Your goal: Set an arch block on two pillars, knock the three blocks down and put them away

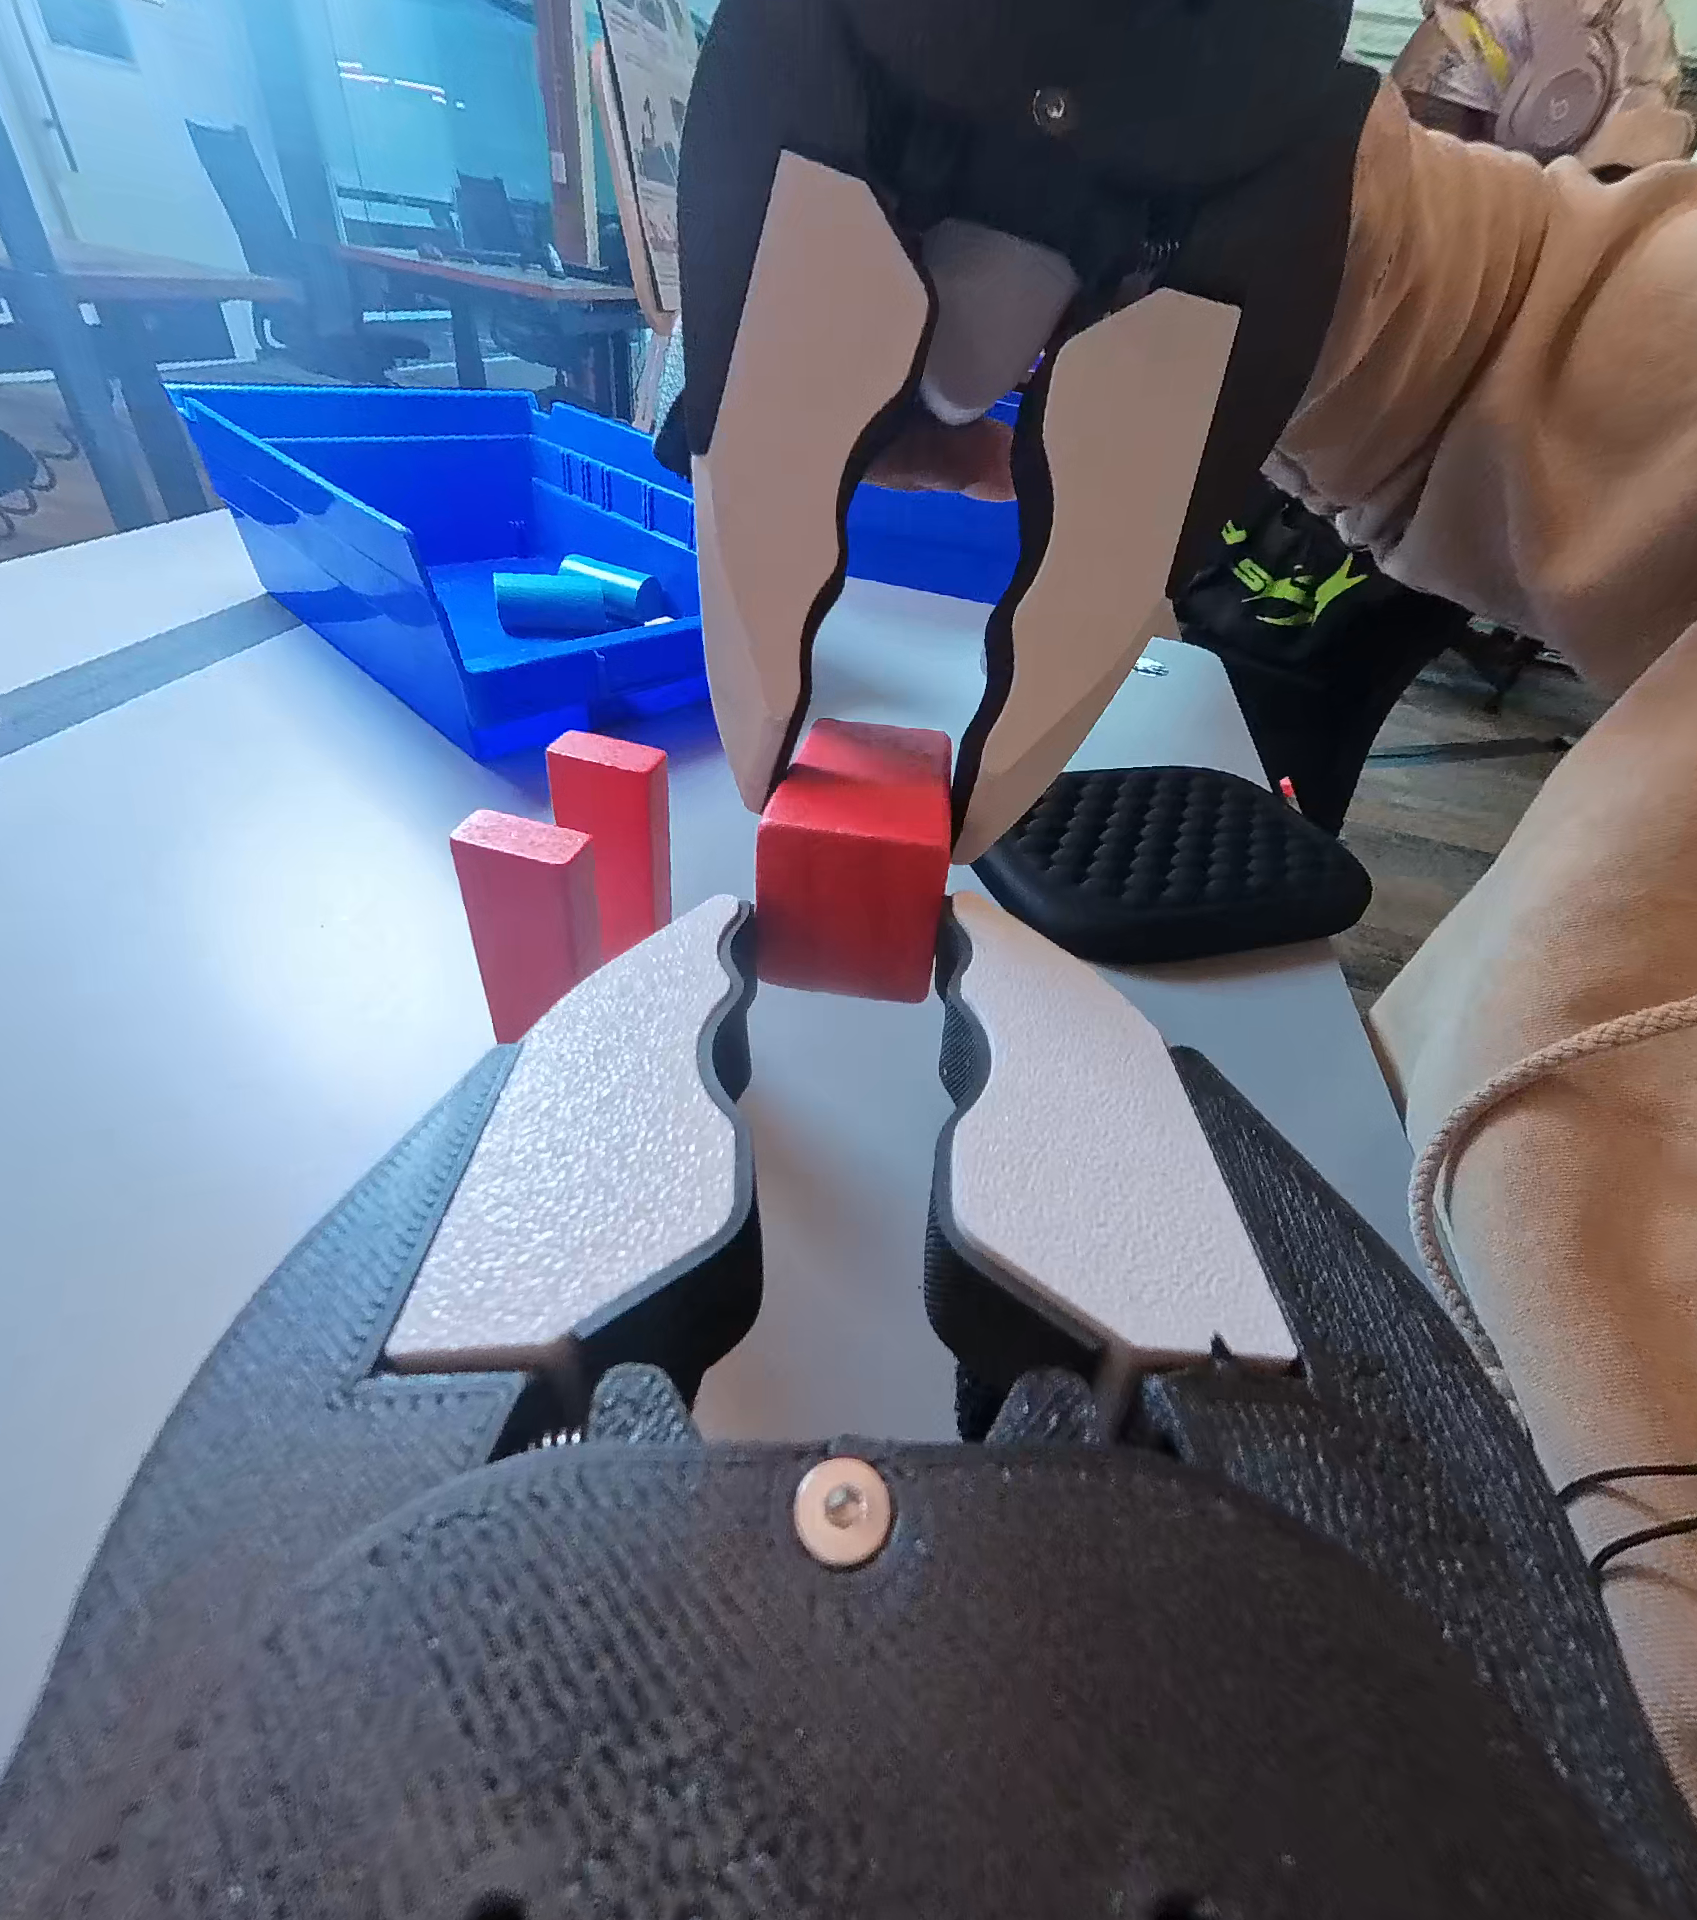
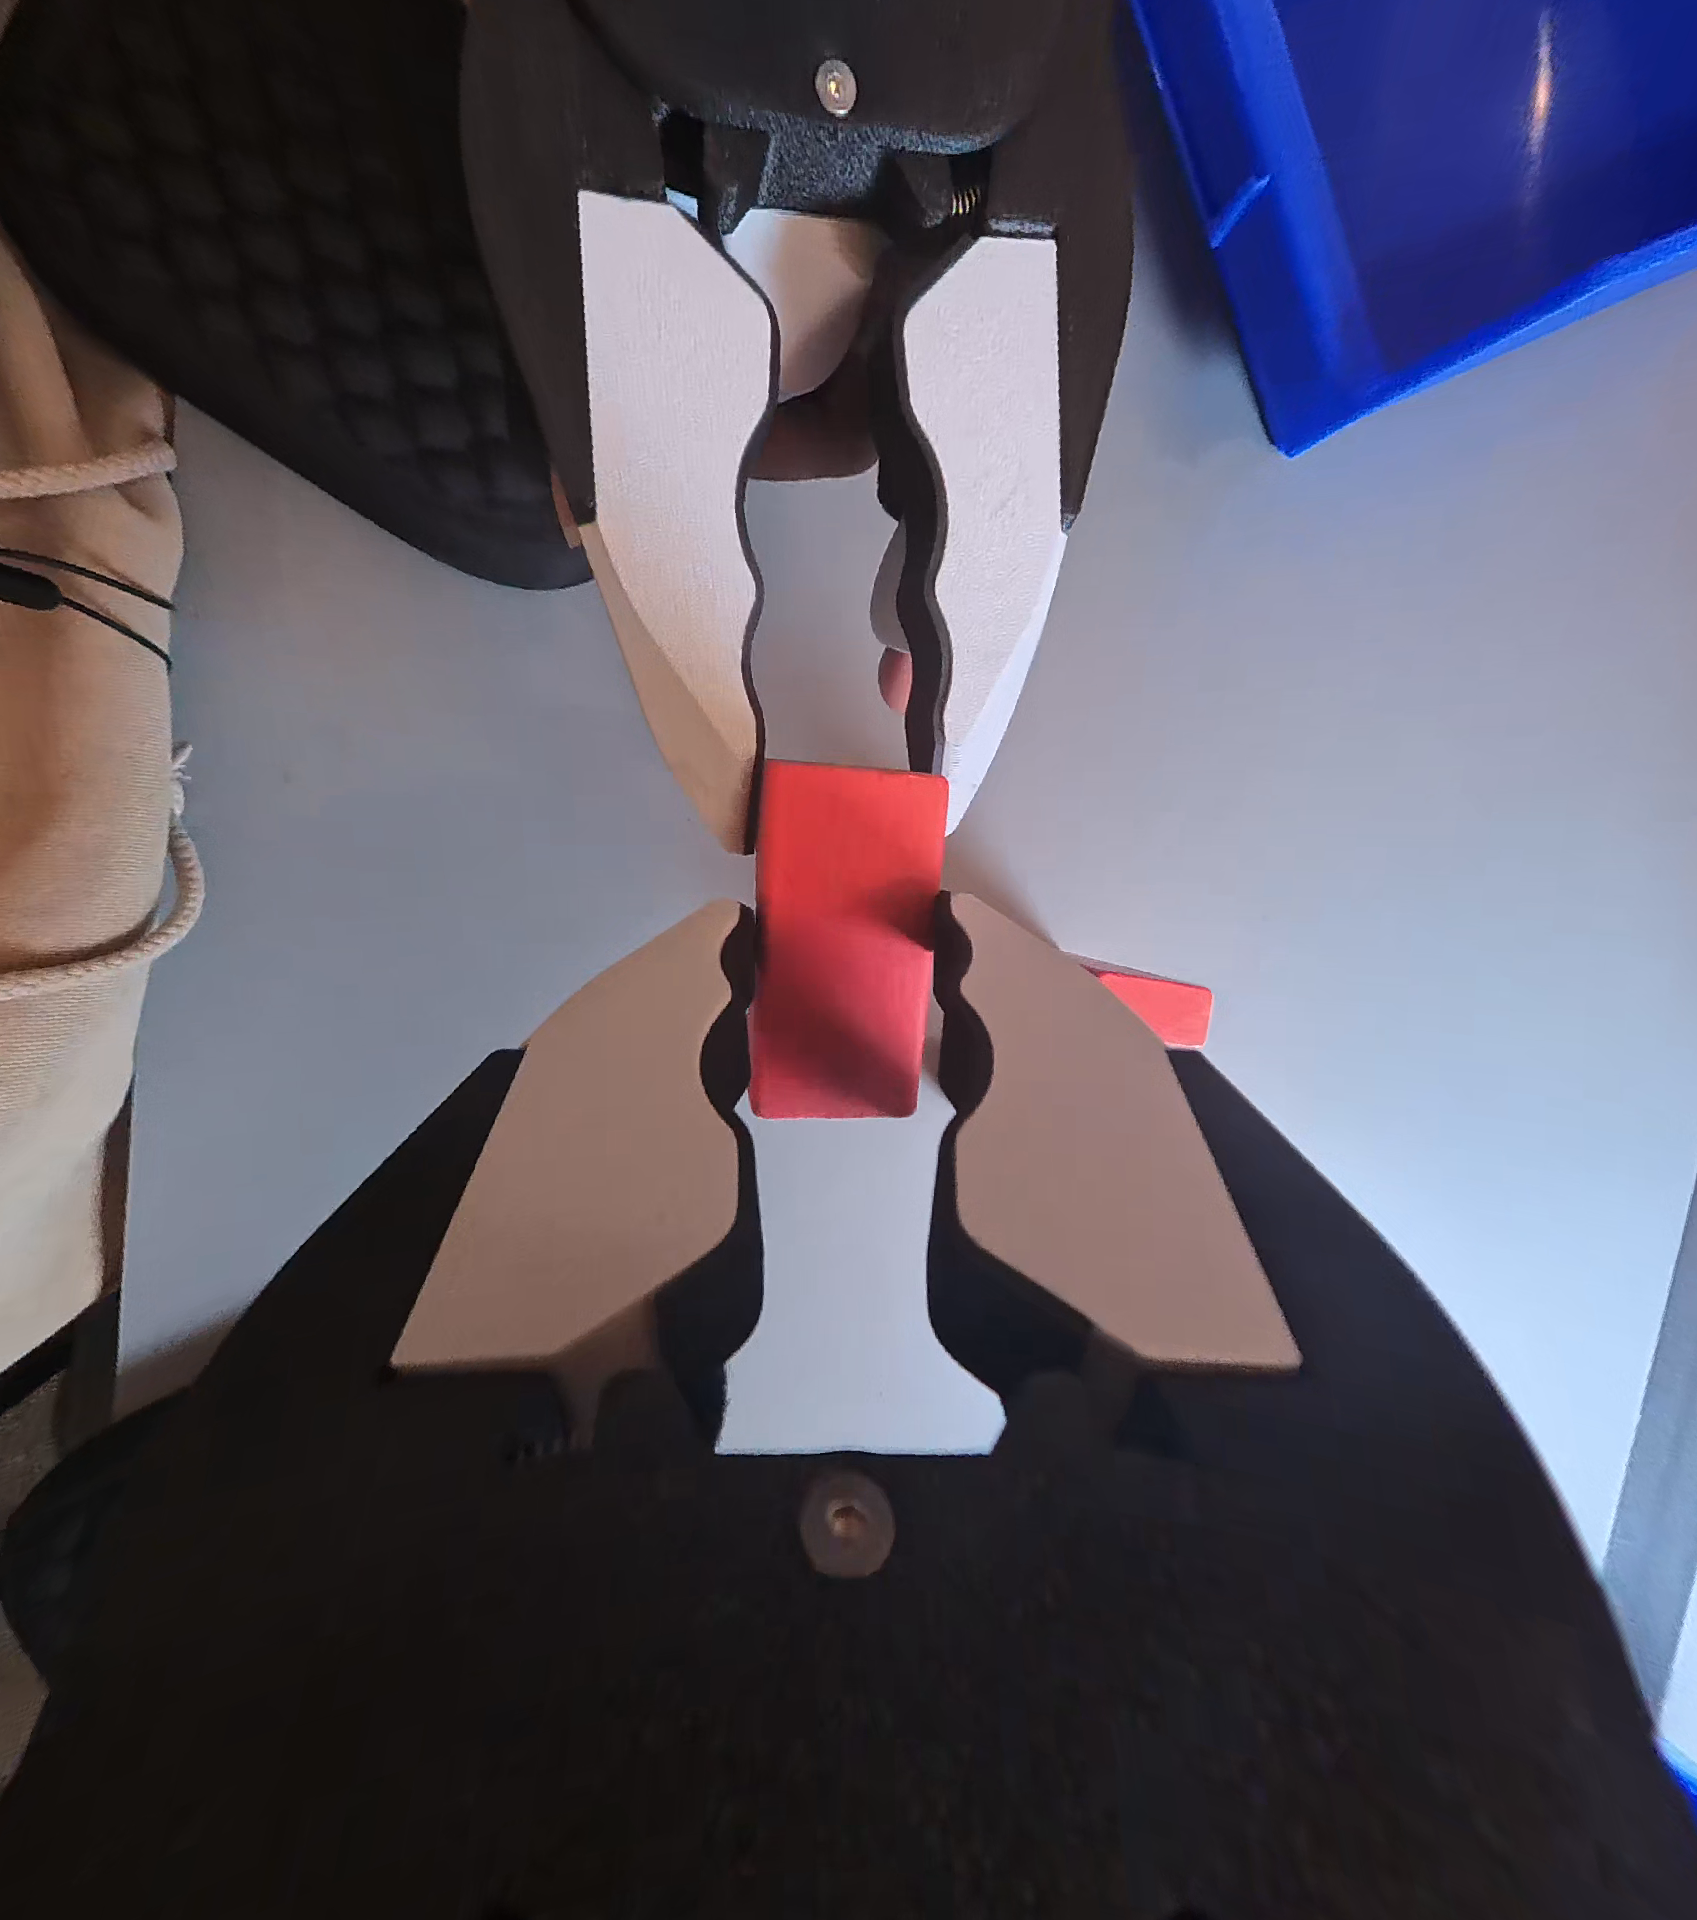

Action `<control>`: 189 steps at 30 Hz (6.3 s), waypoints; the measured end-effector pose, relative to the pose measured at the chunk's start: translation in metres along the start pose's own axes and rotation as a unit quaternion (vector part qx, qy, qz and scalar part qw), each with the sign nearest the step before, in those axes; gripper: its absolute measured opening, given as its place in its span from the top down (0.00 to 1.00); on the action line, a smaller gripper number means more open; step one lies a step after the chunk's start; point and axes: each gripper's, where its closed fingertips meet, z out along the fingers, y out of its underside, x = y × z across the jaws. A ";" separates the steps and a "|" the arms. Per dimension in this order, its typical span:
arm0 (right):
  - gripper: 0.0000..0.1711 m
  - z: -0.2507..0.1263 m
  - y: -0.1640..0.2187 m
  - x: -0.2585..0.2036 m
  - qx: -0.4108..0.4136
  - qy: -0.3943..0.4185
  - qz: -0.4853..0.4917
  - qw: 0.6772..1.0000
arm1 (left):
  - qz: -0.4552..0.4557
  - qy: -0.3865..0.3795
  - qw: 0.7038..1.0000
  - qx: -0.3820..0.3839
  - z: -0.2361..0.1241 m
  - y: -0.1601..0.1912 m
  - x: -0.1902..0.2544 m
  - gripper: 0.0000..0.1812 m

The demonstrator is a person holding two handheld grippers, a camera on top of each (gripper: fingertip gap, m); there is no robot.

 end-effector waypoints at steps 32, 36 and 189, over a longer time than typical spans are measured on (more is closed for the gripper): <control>0.81 -0.020 0.044 0.077 -0.087 0.046 0.041 0.994 | -0.022 -0.090 0.995 -0.038 -0.004 0.034 -0.030 0.71; 0.81 -0.013 0.046 0.076 -0.086 0.045 0.038 0.994 | -0.020 -0.089 0.995 -0.040 -0.004 0.034 -0.029 0.71; 0.40 0.026 0.088 0.050 0.215 0.344 0.287 0.868 | 0.051 -0.282 0.950 -0.122 -0.029 0.054 0.004 0.57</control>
